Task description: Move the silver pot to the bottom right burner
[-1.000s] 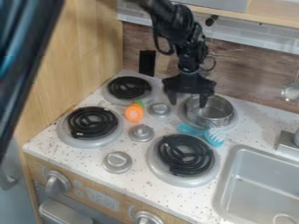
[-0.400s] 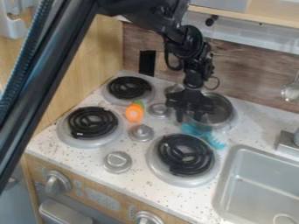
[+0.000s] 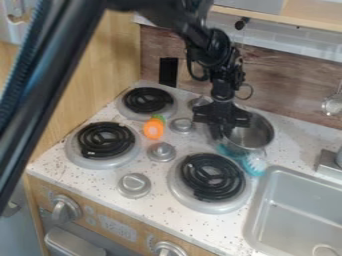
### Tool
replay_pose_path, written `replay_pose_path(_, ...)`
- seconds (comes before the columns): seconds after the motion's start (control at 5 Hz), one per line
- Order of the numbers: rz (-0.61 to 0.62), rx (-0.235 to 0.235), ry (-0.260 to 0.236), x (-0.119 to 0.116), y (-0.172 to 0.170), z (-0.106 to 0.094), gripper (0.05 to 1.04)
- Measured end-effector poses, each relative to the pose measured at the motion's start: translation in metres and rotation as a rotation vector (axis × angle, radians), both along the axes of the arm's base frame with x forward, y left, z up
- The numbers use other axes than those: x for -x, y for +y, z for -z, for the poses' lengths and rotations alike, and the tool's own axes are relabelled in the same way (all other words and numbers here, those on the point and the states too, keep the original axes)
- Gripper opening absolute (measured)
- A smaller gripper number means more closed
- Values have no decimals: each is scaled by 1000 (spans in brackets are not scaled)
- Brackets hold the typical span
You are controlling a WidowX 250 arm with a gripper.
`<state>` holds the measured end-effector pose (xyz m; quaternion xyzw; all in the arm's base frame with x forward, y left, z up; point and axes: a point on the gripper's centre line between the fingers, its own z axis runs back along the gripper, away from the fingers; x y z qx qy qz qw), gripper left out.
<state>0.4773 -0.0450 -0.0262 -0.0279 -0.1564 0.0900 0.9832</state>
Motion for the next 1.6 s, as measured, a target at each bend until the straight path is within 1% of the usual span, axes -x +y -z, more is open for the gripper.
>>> replay_pose_path(0.2, 25, 54, -49, 6, -7, -18, 67)
replay_pose_path(0.4, 45, 75, -60, 24, -2, -35, 60)
replay_pose_path(0.6, 70, 31, 4, 47, 6, -26, 60)
replay_pose_path(0.8, 83, -21, 68, 60, 16, -18, 59)
replay_pose_path(1.0, 77, -67, 126, 69, 32, -15, 56)
replay_pose_path(1.2, 54, -69, 197, 79, 42, -10, 55)
replay_pose_path(1.4, 39, -64, 234, 84, 46, -10, 69)
replay_pose_path(1.6, 4, -32, 257, 84, 55, -14, 205)
